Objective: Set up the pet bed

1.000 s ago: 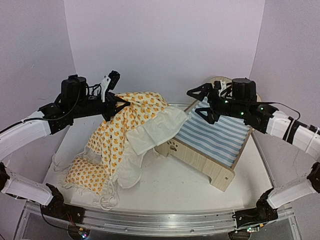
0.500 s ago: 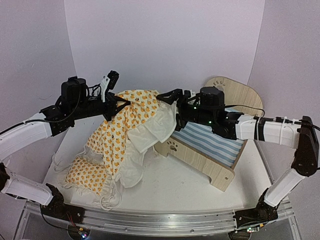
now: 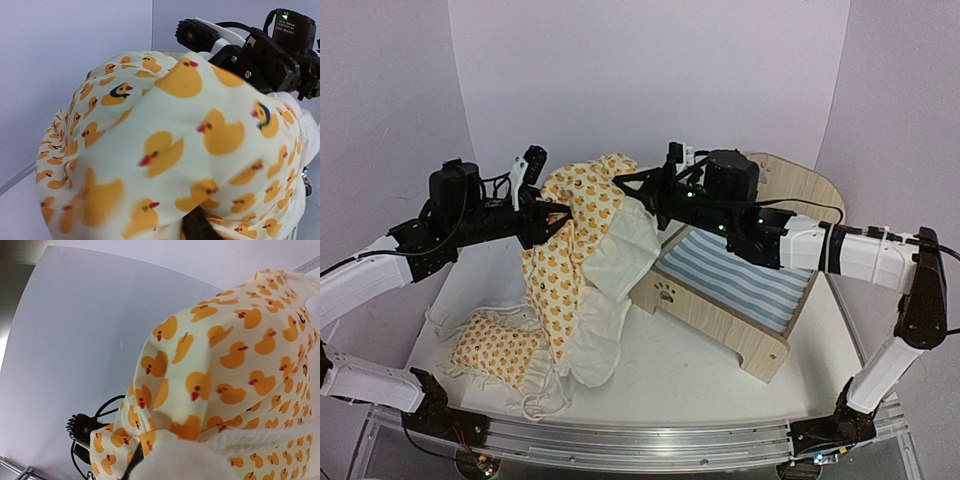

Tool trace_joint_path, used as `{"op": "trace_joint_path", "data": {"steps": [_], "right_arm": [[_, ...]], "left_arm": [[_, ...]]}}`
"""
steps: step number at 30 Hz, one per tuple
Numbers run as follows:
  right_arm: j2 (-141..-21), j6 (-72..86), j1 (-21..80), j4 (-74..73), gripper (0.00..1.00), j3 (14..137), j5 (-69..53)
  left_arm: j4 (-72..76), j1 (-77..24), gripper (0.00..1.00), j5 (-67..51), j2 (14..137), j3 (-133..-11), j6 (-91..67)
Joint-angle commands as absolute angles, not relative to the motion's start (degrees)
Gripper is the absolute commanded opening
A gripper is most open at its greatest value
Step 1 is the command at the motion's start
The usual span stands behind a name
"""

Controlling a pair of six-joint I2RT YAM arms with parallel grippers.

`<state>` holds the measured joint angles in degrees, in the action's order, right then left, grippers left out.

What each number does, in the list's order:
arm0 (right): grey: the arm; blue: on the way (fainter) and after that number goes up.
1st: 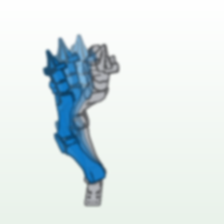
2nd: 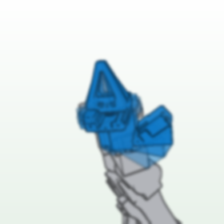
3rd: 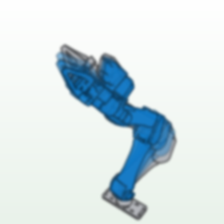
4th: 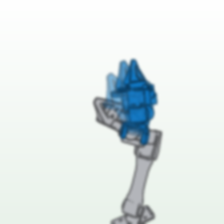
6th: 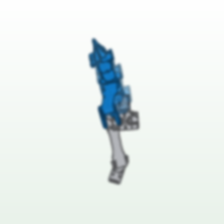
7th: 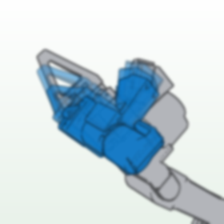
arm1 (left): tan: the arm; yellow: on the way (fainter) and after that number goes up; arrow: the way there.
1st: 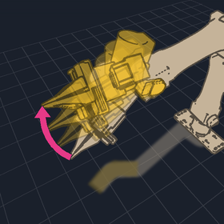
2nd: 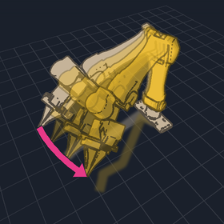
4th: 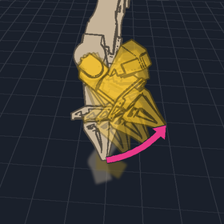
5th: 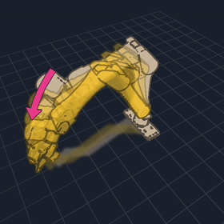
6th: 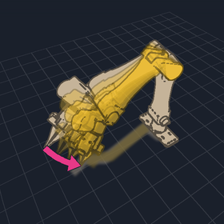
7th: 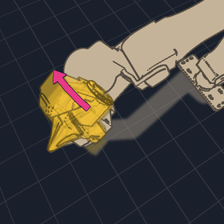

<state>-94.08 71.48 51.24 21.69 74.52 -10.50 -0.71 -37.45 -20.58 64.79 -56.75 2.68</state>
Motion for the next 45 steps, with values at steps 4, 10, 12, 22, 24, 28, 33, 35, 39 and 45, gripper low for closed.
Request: {"op": "trace_joint_path", "data": {"steps": [4, 10, 12, 22, 24, 28, 33, 35, 39, 45], "right_arm": [[-93.03, 31.94, 57.97, 6.84, 0.00, 91.35, -17.38], [-87.56, 7.31, 63.62, -10.81, 0.00, 97.21, -23.44], [-85.70, 6.16, 63.63, -12.49, 0.00, 96.78, -23.90], [-74.63, -7.65, 62.02, -19.33, 0.00, 85.67, -1.60], [-73.60, -8.42, 54.40, -18.82, 0.00, 82.69, 0.89], [-71.52, -5.22, 40.80, -5.75, 0.00, 73.05, 11.76], [-75.68, -8.97, 36.39, 10.64, 0.00, 68.95, 24.89], [-79.16, -7.93, 31.23, 12.10, 0.00, 69.46, 22.06], [-76.90, 3.03, 20.37, 15.48, 0.00, 65.33, 4.91], [-76.72, 8.91, 14.75, 17.86, 0.00, 67.72, -0.96]], "left_arm": [[-4.93, -37.53, 0.75, -28.93, 52.60, -54.19, 7.41], [-10.97, -37.44, 0.82, -25.84, 42.33, -53.74, 7.53], [-11.59, -37.44, 0.83, -25.37, 39.96, -54.20, 7.17], [-11.80, -37.44, 0.87, -20.37, 40.63, -55.89, 5.79], [-11.46, -37.44, 0.87, -19.88, 43.24, -56.23, 5.18], [-8.28, -37.45, 0.87, -19.98, 48.39, -56.69, 2.97], [-3.80, -37.44, 0.87, -19.88, 52.81, -56.38, -1.01], [-1.96, -37.41, 0.88, -20.20, 54.33, -55.94, -2.97], [-0.31, -37.44, 0.90, -20.55, 58.19, -56.37, -7.98], [2.40, -37.34, 0.96, -23.28, 68.93, -58.23, -15.91]]}}
